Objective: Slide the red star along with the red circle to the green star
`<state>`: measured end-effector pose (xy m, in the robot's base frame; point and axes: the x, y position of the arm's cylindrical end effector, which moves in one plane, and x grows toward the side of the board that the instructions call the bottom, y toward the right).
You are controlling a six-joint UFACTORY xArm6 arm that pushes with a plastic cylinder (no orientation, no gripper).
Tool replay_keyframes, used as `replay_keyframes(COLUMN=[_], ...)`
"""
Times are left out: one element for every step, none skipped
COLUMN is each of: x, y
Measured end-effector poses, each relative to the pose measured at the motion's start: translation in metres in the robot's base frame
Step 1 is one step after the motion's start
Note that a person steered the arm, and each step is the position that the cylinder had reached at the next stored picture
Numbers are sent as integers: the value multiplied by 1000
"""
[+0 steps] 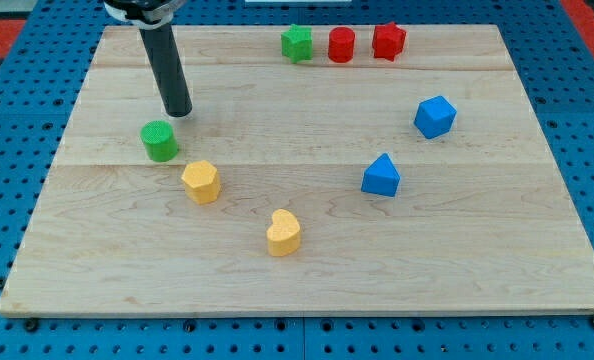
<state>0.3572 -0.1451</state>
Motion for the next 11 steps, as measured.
replay_keyframes(x=[-11,-42,-65,-80,-80,-77,-95,-131,-132,-132,-132], y=[47,139,213,286,305,378,430,385,311,250,221])
